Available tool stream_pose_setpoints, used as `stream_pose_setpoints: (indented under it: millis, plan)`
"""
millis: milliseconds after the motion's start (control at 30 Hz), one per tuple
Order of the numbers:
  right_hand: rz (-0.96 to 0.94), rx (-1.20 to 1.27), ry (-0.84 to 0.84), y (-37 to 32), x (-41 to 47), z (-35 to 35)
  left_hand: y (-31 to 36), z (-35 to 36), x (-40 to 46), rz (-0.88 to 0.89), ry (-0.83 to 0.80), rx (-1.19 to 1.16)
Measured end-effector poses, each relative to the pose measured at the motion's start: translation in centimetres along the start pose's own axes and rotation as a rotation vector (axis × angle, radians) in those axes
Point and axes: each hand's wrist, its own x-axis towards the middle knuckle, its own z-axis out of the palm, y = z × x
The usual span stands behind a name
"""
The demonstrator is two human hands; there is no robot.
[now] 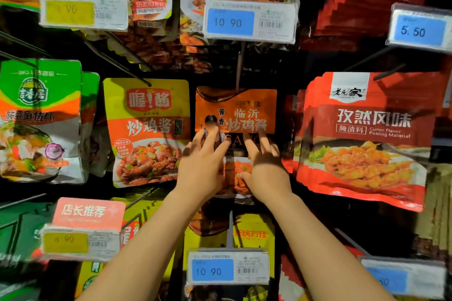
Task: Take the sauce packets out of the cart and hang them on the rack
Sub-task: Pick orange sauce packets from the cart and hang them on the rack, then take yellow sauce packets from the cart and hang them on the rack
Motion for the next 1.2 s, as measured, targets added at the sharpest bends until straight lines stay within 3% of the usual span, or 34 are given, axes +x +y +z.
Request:
stream_pose_setpoints:
  millis: [233, 400, 600, 967, 1067, 1200]
  plan:
    - [-0.050, 0.463, 0.247, -1.2, -4.5, -4.9, -0.9, -6.7, -3.3, -0.100, 0.190, -0.591]
    - [-0.195, 0.754, 0.220, -3.9, -11.3, -8.9, -1.2, -13.0, -11.0, -0.192, 0.293, -0.896]
    - [-0.371, 0.860, -0.240, -6.9, -22.3, -6.5, 2.0, -15.7, -26.4, -0.426, 0.143, -0.833]
    - [-0.509, 0.783, -1.165, -13.0, -42.9, 5.1, 7.8, -19.0, -58.6, -1.187, -0.221, -0.493]
    - [-0.532, 0.752, -1.337, -15.4, -47.2, 7.5, 8.9, -21.1, -64.4, -1.393, -0.229, -0.402]
    - [-0.585, 0.663, -1.483, -19.6, -52.5, 10.2, 10.1, -23.3, -70.6, -1.469, -0.369, -0.145]
